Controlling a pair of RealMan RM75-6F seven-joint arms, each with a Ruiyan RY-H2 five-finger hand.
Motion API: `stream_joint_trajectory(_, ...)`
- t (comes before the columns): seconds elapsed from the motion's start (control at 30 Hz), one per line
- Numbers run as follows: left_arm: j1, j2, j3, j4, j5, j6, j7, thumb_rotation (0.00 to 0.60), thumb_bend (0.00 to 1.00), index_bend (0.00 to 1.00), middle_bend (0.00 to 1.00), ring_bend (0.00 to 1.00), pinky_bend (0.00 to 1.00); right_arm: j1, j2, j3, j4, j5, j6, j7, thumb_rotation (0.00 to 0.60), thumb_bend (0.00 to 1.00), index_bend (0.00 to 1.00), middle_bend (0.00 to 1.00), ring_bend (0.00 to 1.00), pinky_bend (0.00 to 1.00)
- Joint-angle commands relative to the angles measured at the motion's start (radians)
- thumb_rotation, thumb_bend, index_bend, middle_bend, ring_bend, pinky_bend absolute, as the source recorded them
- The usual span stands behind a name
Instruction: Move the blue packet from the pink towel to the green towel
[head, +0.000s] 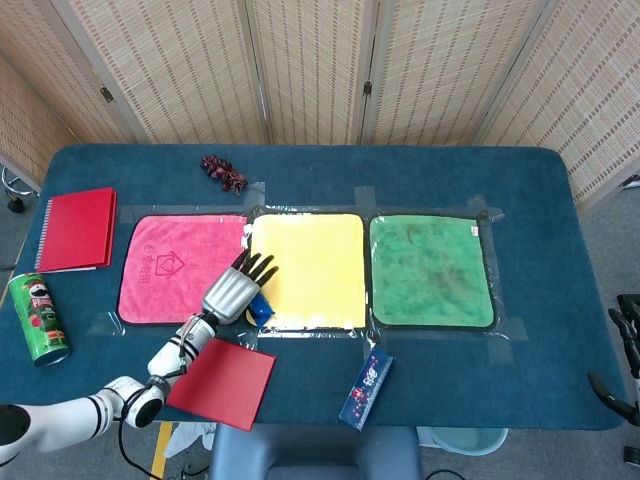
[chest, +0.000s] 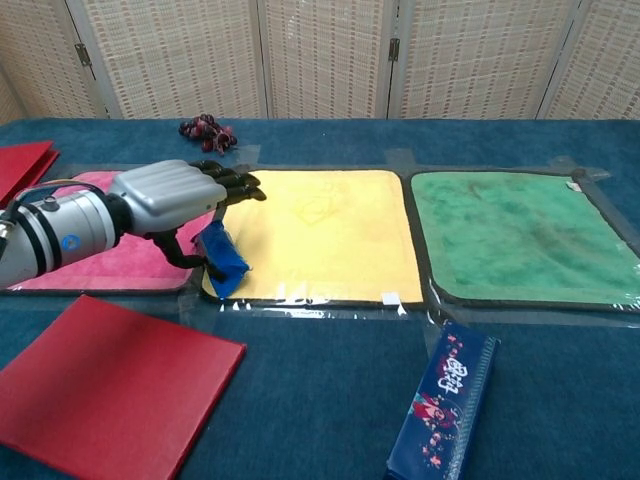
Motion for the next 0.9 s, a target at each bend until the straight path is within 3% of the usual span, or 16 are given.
stream_joint_trajectory(0.03, -0.015, -0.014, -0.017, 0.001, -0.013, -0.006, 0.002, 0.600, 0.33, 0.00, 0.00, 0.00, 0.01, -0.003, 0.001, 0.001, 0.001, 0.002, 0.004, 0.002, 0.600, 0.32, 0.00, 0.00, 0.07, 0.00)
stream_joint_trajectory(0.33, -0.070, -0.057, -0.066, 0.000, -0.058, -0.022, 0.046, 0.600, 0.33, 0.00, 0.00, 0.00, 0.01, -0.011, 0.000, 0.001, 0.008, 0.007, 0.012, 0.011, 0.600, 0.32, 0.00, 0.00, 0.07, 0.00)
stream_joint_trajectory(0.53, -0.073, -0.040, -0.082, -0.037, -0.058, 0.014, 0.041, 0.600, 0.33, 0.00, 0.00, 0.00, 0.02, -0.014, 0.003, 0.002, 0.005, 0.003, 0.020, 0.008, 0.600, 0.32, 0.00, 0.00, 0.07, 0.00)
stream_joint_trajectory(0.9, 0.005, 0.085, 0.012, -0.083, -0.028, 0.041, 0.014, 0.600, 0.33, 0.00, 0.00, 0.00, 0.01, -0.002, 0.002, 0.003, 0.001, -0.007, 0.008, 0.003, 0.600, 0.32, 0.00, 0.00, 0.07, 0.00)
